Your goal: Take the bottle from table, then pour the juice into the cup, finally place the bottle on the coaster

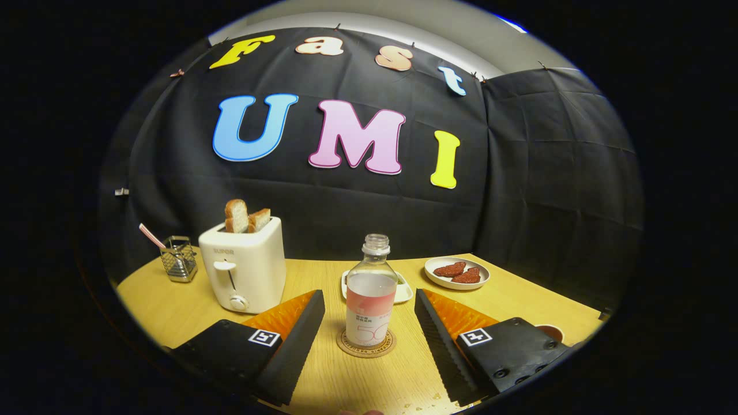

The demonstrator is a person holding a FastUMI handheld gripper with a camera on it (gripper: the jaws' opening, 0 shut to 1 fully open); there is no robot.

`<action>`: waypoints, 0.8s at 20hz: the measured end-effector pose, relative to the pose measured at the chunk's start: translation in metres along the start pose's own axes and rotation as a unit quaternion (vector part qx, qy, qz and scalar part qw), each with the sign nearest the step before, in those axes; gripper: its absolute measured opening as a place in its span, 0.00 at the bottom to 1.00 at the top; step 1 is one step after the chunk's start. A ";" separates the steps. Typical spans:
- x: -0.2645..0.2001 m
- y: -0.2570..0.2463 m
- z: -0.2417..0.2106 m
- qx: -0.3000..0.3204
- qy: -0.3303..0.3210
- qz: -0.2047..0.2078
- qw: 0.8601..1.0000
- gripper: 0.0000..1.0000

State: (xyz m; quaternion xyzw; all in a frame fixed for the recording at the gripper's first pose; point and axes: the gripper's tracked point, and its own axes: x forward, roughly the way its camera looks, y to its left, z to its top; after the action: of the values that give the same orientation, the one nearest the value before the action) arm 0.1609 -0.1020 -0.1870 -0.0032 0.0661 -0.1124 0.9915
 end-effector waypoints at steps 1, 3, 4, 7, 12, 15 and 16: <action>-0.008 0.001 0.007 0.001 -0.002 0.002 1.000 0.97; -0.022 0.001 0.020 0.001 -0.006 0.006 1.000 0.97; -0.030 0.002 0.026 0.005 -0.008 0.008 1.000 0.96; -0.052 0.003 0.046 0.016 -0.014 0.012 1.000 0.96; -0.079 0.000 0.088 0.018 -0.034 0.010 0.999 0.97; -0.085 0.014 0.122 0.021 -0.050 0.016 0.998 0.97; -0.091 0.016 0.132 0.023 -0.057 0.021 0.998 0.97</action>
State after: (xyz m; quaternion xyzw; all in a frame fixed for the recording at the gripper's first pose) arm 0.0938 -0.0669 -0.0449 0.0147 0.0071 -0.0928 0.9956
